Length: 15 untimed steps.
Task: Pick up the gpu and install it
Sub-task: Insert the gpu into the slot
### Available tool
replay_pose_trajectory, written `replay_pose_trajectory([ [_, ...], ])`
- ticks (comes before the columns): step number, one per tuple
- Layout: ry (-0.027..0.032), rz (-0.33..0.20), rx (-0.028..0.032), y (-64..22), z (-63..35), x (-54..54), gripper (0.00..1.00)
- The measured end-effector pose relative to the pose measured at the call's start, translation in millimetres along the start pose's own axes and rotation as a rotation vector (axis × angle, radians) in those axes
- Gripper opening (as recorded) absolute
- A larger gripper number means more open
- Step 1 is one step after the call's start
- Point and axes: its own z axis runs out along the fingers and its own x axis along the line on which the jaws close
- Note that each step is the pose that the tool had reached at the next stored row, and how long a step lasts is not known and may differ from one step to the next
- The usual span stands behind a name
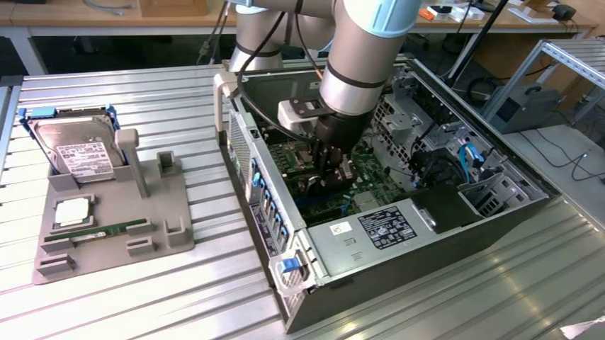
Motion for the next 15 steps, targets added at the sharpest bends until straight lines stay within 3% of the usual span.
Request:
replay_pose_trajectory([
  [6, -0.0074, 0.000, 0.0000, 0.1, 0.3, 0.7, 0.27],
  [15, -0.0079, 0.000, 0.0000, 0.1, 1.2, 2.9, 0.27],
])
